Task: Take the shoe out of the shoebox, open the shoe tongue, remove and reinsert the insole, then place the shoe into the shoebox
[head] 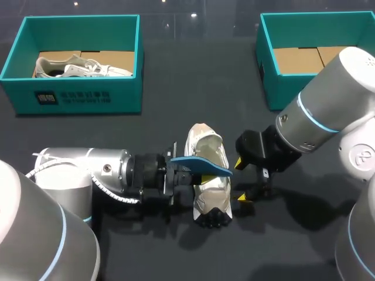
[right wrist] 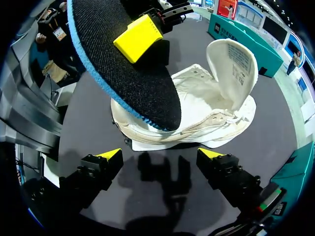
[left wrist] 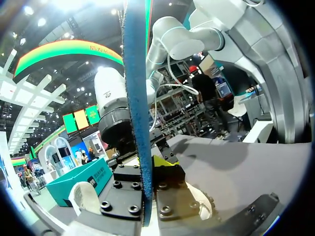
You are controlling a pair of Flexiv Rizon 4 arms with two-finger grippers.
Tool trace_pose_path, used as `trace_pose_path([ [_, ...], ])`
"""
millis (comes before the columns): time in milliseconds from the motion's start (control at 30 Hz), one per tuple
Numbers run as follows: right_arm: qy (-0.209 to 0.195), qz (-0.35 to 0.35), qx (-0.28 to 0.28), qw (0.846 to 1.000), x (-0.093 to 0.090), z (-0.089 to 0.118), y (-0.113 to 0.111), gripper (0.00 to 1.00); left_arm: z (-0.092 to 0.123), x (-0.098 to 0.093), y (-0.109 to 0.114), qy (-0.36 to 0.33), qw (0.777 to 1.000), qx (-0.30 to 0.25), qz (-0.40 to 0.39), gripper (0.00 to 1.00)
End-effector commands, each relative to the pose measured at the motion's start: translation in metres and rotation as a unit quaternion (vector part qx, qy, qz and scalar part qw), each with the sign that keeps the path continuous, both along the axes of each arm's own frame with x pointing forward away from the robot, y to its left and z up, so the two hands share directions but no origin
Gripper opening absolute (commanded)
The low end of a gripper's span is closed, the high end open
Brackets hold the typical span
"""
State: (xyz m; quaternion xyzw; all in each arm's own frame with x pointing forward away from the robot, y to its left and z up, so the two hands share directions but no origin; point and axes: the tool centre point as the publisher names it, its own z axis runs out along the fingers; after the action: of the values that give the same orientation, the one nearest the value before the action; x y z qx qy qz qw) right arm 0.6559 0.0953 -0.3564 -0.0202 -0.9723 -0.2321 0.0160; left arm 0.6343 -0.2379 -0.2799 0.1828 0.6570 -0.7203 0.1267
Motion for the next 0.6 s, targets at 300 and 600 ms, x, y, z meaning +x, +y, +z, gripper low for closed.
trace_pose_path([
  [300,-0.001,-0.001,-0.001,1.000,-0.0016,-0.0002,0.0001,1.00,-0.0030,-0.0100,0.0042,0.002,1.000,0.005,0.028,0.00],
  [600,-0.001,-0.001,-0.001,1.000,-0.0016,-0.0002,0.0001,1.00,-0.0072,-0.0104,0.0038,-0.003,0.999,0.012,0.042,0.00],
])
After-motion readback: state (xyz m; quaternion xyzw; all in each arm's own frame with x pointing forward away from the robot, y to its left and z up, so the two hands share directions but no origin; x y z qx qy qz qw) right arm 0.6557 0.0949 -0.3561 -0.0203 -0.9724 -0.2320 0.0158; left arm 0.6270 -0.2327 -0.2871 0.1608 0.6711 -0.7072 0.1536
